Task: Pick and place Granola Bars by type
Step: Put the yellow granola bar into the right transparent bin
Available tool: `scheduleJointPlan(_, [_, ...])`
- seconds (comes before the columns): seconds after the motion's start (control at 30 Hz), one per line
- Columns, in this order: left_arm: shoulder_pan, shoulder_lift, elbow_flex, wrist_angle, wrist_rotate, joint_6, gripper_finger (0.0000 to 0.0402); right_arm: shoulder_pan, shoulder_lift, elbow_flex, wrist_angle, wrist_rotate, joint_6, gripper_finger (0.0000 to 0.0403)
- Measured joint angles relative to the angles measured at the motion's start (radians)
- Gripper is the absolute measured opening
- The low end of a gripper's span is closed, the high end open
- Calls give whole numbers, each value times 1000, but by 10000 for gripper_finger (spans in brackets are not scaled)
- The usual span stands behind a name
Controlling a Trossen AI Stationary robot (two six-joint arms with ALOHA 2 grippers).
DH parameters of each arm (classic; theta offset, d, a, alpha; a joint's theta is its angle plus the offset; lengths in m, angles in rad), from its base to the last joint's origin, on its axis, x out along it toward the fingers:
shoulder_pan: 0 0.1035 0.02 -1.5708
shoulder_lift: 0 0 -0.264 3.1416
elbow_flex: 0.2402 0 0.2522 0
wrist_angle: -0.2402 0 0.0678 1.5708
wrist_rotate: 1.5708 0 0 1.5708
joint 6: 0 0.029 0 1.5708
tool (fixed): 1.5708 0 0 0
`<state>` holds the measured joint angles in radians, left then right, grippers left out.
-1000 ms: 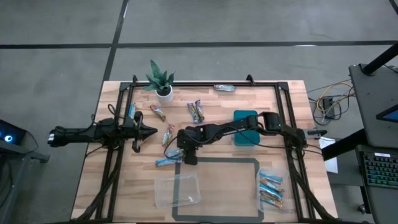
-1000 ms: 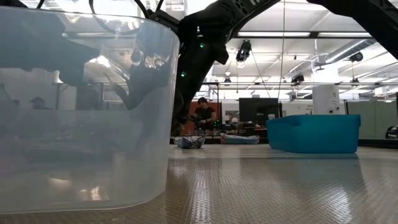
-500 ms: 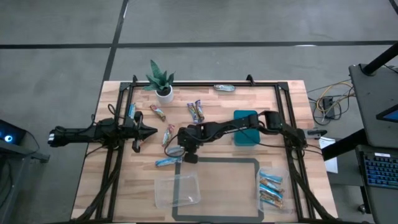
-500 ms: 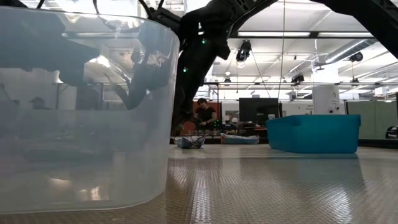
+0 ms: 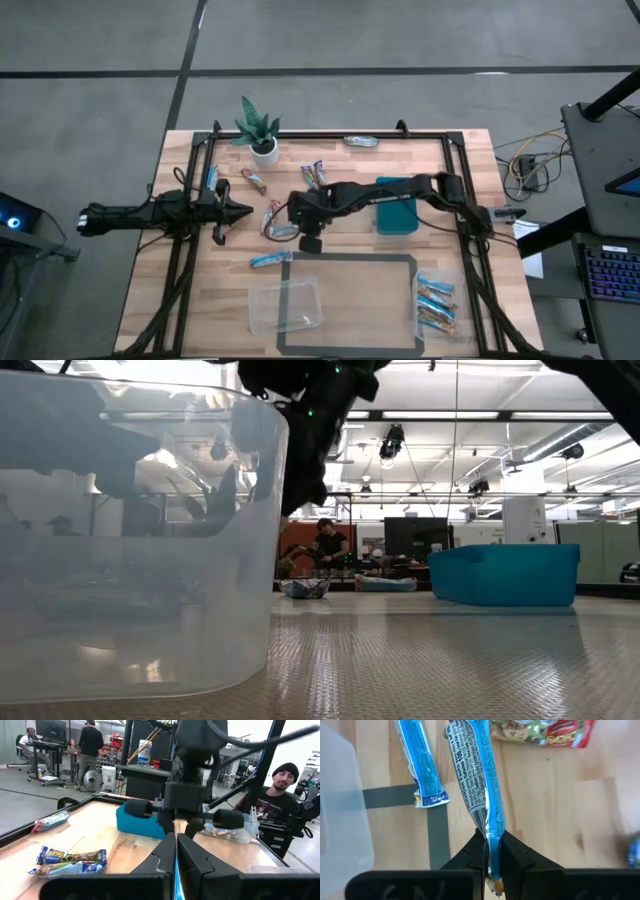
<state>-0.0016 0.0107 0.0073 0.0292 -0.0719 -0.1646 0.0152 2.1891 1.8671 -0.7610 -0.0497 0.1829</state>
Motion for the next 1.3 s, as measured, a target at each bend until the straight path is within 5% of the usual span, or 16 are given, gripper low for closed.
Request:
scheduleJointPlan(0.77, [0,0,0,0,0,0,0,11,-3,425,-536,61,338,22])
scheduleJointPlan(1.07, [0,0,0,0,0,0,0,54,-104,402,-593,106,342,13])
scheduleJointPlan(1.3, [0,0,0,0,0,0,0,68,-223,251,-599,106,342,12])
